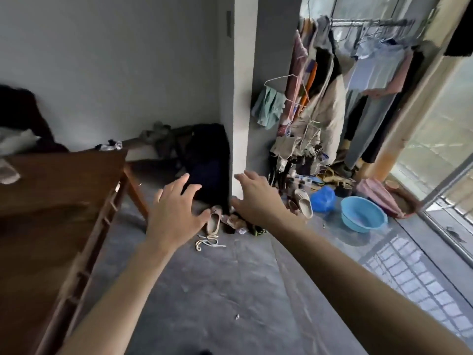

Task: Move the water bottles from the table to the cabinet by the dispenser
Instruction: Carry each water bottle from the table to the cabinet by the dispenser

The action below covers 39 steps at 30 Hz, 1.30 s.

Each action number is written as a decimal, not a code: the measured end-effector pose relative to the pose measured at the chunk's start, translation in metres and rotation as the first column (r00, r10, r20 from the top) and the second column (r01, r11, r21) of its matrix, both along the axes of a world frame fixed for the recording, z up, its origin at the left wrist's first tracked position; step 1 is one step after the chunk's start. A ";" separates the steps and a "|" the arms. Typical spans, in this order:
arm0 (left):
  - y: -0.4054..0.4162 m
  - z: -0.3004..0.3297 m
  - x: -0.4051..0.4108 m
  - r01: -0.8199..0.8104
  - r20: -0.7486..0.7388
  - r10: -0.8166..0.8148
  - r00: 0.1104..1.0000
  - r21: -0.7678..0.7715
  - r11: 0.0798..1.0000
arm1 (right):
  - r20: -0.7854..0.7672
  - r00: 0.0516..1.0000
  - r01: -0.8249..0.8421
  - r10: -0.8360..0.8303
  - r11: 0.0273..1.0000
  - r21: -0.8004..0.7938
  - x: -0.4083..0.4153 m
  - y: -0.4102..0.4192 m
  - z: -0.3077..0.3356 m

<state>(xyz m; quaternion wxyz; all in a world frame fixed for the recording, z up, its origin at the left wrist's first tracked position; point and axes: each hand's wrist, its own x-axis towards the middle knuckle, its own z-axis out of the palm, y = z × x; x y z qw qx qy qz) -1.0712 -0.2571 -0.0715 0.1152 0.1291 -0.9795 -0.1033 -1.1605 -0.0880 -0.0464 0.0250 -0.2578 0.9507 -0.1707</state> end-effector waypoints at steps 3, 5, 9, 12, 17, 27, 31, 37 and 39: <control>-0.042 -0.013 -0.010 -0.104 0.028 0.105 0.994 -0.005 0.995 | 0.020 0.993 -0.114 0.114 0.993 0.010 -0.027 -0.052 -0.006; -0.075 -0.019 -0.020 -0.160 0.042 0.161 0.986 -0.021 0.987 | 0.033 0.983 -0.180 0.180 0.983 0.016 -0.045 -0.088 -0.010; -0.144 -0.023 -0.051 -0.237 0.076 0.238 0.968 -0.027 0.971 | 0.047 0.959 -0.282 0.280 0.957 0.059 -0.088 -0.160 -0.010; -0.197 -0.021 -0.080 -0.298 0.126 0.296 0.947 -0.002 0.955 | 0.053 0.943 -0.332 0.328 0.940 0.084 -0.127 -0.217 -0.003; -0.270 -0.018 -0.116 -0.378 0.154 0.373 0.915 0.004 0.926 | 0.054 0.916 -0.400 0.397 0.912 0.085 -0.172 -0.301 0.001; -0.383 -0.023 -0.154 -0.582 0.236 0.567 0.789 -0.009 0.813 | 0.137 0.813 -0.580 0.566 0.810 0.090 -0.231 -0.451 -0.009; -0.429 -0.025 -0.178 -0.662 0.252 0.642 0.724 -0.006 0.749 | 0.132 0.760 -0.646 0.636 0.761 0.056 -0.264 -0.520 -0.015; -0.498 -0.024 -0.204 -0.796 0.224 0.774 0.592 0.011 0.606 | 0.108 0.608 -0.793 0.786 0.607 0.046 -0.302 -0.620 -0.016; -0.515 -0.026 -0.208 -0.836 0.204 0.817 0.540 0.017 0.549 | 0.112 0.551 -0.834 0.827 0.549 0.048 -0.308 -0.653 -0.019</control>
